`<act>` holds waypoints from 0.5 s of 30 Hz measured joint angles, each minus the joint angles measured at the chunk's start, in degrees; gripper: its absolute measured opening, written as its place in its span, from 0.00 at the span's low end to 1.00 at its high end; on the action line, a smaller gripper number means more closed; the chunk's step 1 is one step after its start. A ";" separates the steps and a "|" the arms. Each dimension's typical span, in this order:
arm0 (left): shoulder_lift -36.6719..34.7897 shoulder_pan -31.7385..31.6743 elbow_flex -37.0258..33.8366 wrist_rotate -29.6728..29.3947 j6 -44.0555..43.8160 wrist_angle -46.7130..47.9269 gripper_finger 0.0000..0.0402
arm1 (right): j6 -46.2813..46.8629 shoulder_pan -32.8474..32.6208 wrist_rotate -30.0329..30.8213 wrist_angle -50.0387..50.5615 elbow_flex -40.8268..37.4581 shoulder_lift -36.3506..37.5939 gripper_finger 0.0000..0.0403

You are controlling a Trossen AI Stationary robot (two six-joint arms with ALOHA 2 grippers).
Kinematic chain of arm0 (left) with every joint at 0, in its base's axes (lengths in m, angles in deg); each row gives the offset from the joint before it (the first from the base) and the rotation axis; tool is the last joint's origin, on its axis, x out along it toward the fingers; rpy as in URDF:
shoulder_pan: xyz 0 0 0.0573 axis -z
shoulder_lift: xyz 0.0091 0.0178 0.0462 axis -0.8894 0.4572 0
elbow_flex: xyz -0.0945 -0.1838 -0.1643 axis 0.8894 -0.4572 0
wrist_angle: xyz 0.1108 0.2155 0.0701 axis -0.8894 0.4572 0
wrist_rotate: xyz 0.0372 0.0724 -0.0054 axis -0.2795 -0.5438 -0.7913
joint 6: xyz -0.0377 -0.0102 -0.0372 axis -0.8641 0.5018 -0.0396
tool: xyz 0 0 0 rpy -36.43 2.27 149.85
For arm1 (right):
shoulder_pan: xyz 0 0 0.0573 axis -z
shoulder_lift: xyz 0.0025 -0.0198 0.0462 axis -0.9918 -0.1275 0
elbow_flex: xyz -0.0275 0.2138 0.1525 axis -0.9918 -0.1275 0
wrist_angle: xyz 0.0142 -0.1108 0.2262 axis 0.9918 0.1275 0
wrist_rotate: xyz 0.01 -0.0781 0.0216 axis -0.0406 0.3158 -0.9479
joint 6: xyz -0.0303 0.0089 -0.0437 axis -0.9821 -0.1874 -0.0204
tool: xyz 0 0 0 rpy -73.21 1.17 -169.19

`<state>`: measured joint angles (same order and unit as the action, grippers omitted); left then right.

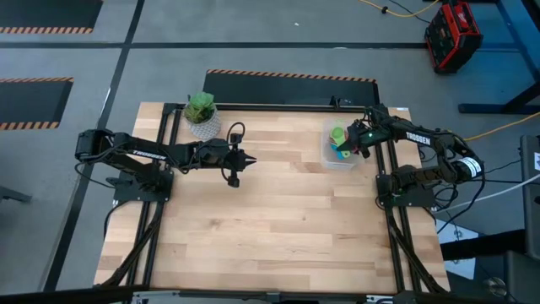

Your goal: Nest measuring cups in basket

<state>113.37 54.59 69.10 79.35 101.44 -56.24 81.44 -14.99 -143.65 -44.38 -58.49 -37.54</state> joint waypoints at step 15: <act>0.00 -0.02 0.00 0.00 0.00 0.00 0.07 | 1.12 0.02 0.10 -0.03 0.09 0.07 0.29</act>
<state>113.37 54.57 69.10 79.35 101.44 -56.25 82.56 -14.97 -143.55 -44.41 -58.40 -37.48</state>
